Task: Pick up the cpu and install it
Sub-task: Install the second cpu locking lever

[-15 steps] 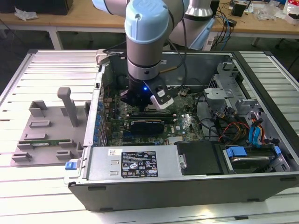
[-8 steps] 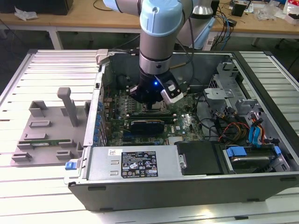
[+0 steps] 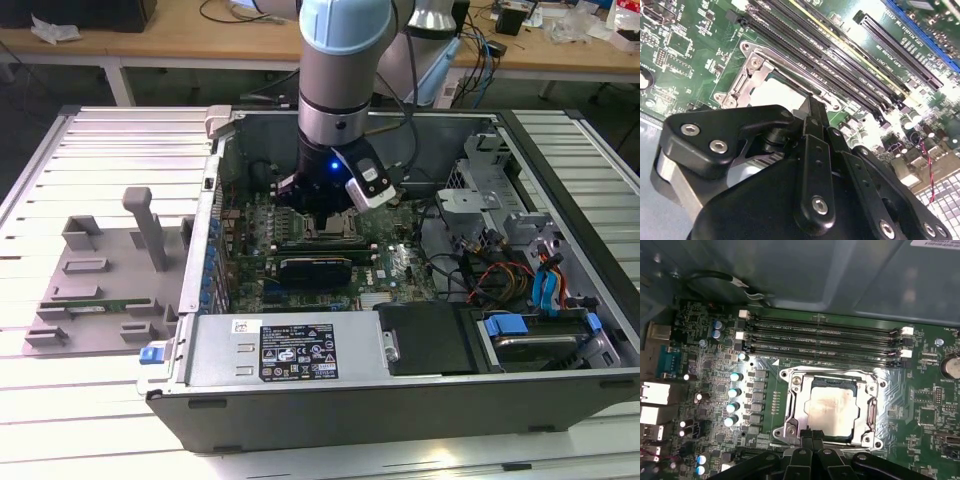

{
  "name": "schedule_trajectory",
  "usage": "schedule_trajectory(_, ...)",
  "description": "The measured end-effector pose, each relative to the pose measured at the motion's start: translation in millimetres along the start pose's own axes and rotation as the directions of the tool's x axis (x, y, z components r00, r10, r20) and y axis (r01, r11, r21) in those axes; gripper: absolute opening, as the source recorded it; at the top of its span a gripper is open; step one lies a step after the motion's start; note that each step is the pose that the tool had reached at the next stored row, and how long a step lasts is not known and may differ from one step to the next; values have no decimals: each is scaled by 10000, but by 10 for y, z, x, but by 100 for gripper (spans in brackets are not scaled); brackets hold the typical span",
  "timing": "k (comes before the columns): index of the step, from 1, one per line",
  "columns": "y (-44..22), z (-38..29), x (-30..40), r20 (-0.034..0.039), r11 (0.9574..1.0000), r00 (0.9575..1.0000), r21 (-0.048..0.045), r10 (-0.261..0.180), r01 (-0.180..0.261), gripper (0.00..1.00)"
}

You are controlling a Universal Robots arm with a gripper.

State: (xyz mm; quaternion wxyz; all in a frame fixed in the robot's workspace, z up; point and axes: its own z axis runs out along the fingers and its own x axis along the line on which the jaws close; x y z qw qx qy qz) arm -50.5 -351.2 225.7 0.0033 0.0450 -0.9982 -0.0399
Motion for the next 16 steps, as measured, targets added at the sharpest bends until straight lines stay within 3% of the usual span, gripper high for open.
schedule_trajectory(10, 37, -204, -1, -21, 9997, 10000, 238, 3, -2, 11)
schedule_trajectory(16, 39, -222, -1, -22, 9997, 10000, 249, 3, -2, 11)
